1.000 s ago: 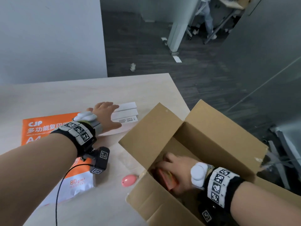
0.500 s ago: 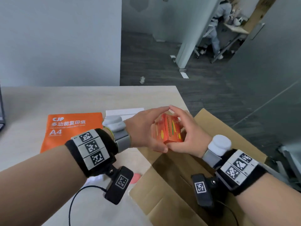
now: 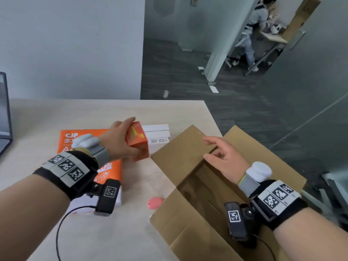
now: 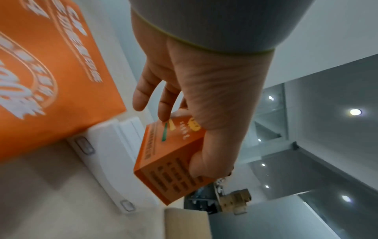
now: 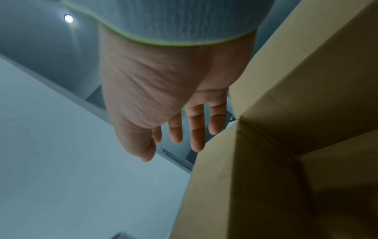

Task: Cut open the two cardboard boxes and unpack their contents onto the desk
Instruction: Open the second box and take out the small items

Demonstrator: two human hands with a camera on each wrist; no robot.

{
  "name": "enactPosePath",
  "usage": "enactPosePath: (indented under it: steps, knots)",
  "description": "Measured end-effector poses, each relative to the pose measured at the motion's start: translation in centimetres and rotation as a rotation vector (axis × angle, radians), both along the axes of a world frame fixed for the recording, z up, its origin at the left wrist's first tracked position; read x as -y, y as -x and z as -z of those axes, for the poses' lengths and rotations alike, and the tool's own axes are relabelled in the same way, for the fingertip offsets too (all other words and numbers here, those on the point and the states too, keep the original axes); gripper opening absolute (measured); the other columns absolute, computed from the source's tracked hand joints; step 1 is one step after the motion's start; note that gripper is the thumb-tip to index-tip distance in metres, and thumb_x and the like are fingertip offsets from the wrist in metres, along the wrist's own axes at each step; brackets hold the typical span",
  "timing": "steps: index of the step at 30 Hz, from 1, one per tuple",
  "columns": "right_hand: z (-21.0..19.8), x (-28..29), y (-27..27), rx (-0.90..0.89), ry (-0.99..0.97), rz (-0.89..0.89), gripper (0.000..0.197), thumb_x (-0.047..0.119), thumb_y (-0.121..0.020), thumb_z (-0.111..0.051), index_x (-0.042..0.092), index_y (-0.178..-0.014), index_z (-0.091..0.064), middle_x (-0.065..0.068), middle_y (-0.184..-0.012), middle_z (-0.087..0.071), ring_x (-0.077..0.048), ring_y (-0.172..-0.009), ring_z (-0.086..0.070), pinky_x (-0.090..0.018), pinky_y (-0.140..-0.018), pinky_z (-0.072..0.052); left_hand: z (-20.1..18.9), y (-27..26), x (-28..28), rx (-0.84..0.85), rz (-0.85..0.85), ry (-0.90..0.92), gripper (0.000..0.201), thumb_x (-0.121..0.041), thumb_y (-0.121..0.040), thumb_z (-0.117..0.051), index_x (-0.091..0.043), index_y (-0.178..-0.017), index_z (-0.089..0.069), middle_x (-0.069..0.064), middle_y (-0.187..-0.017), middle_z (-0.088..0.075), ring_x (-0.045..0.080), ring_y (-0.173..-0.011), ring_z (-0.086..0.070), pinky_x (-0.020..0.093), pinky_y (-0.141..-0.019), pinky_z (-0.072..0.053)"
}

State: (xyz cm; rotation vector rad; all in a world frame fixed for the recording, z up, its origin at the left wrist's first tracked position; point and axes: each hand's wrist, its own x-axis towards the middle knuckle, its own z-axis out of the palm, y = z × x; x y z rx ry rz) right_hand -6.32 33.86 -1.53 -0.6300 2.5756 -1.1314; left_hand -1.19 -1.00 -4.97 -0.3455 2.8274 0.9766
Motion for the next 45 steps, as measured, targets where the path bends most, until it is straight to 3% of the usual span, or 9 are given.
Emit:
enactPosePath:
  steps: [8,17,21,27,33,35,38,42,45]
  knots:
    - [4.5,-3.8,-0.4,0.201,-0.374,0.092,0.018,0.033,-0.095,-0.066,0.033,-0.113,-0.066,0.014,-0.107,-0.067,-0.010,-0.099,-0.063,-0.021,-0.082,-0.046,7.2,-0.9,-0.9,0.198,0.121,0.164,0.110,-0.045,-0.053,-0.084,-0.026,-0.149,-0.032,0.004,-0.135,-0.044,0.027,-0.104,-0.061,0.039,-0.086,-0.054]
    - [7.8,-10.0,-1.3,0.340,-0.836,0.203,0.013,0.043,-0.092,-0.062,0.034,-0.102,-0.063,0.004,-0.109,-0.068,-0.017,-0.102,-0.063,-0.028,-0.090,-0.047,11.6,-0.5,-1.0,0.293,0.145,0.503,0.109,-0.072,-0.042,-0.078,-0.034,-0.136,-0.040,-0.002,-0.125,-0.037,0.029,-0.108,-0.053,0.045,-0.090,-0.055]
    - [9.4,-13.9,-1.6,0.401,-0.996,0.268,0.060,0.065,-0.077,-0.050,0.031,-0.123,-0.064,0.001,-0.123,-0.067,-0.021,-0.112,-0.062,-0.031,-0.098,-0.047,11.4,-0.9,-0.9,0.283,0.148,0.481,0.117,-0.072,-0.042,-0.078,-0.033,-0.144,-0.035,-0.001,-0.132,-0.036,0.031,-0.114,-0.049,0.044,-0.094,-0.051]
    - [7.8,-13.9,-3.3,0.428,-1.266,0.203,0.076,0.081,-0.068,-0.052,0.030,-0.123,-0.060,0.004,-0.118,-0.066,-0.018,-0.108,-0.063,-0.027,-0.088,-0.050,5.9,0.5,-3.1,0.049,0.042,0.233,0.057,-0.041,-0.085,-0.066,-0.032,-0.140,-0.053,0.005,-0.144,-0.045,0.034,-0.129,-0.046,0.045,-0.103,-0.043]
    - [8.0,-12.0,-4.2,0.524,-0.942,0.166,0.034,0.051,-0.079,-0.075,0.034,-0.097,-0.051,0.014,-0.086,-0.060,-0.008,-0.085,-0.062,-0.018,-0.064,-0.040,1.9,-0.2,-8.7,-0.198,0.191,0.036,0.064,-0.059,-0.072,-0.038,-0.030,-0.122,-0.066,-0.003,-0.125,-0.056,0.025,-0.116,-0.051,0.042,-0.099,-0.044]
    - [9.0,-11.9,-4.2,0.526,-0.882,0.143,0.038,0.056,-0.067,-0.079,0.039,-0.093,-0.056,0.012,-0.080,-0.067,-0.006,-0.080,-0.065,-0.021,-0.071,-0.049,1.4,-0.3,-10.2,-0.167,0.273,0.090,0.068,-0.061,-0.069,-0.032,-0.035,-0.124,-0.063,-0.008,-0.128,-0.052,0.020,-0.117,-0.048,0.039,-0.098,-0.042]
    - [11.2,-12.3,-4.1,0.576,-0.837,0.124,0.044,0.060,-0.052,-0.079,0.043,-0.091,-0.067,0.014,-0.082,-0.075,-0.008,-0.080,-0.071,-0.031,-0.084,-0.057,1.4,-0.6,-12.0,-0.132,0.311,0.110,0.058,-0.057,-0.073,-0.040,-0.039,-0.123,-0.062,-0.014,-0.130,-0.051,0.017,-0.122,-0.045,0.034,-0.099,-0.036]
    - [9.6,-10.3,-3.5,0.529,-0.639,0.235,0.040,0.029,-0.071,-0.084,0.018,-0.064,-0.046,0.003,-0.059,-0.047,-0.014,-0.057,-0.046,-0.027,-0.052,-0.032,2.4,-0.4,-13.2,-0.010,0.337,0.170,0.054,-0.056,-0.079,-0.049,-0.042,-0.130,-0.055,-0.015,-0.141,-0.047,0.016,-0.133,-0.042,0.036,-0.105,-0.033]
    - [6.5,-8.4,-1.7,0.421,-0.371,0.340,0.043,0.037,-0.073,-0.081,0.019,-0.067,-0.042,-0.001,-0.062,-0.043,-0.016,-0.059,-0.043,-0.031,-0.056,-0.029,3.4,-0.6,-13.5,0.101,0.389,0.130,0.057,-0.056,-0.089,-0.059,-0.037,-0.141,-0.047,-0.008,-0.149,-0.045,0.021,-0.135,-0.046,0.037,-0.109,-0.037]
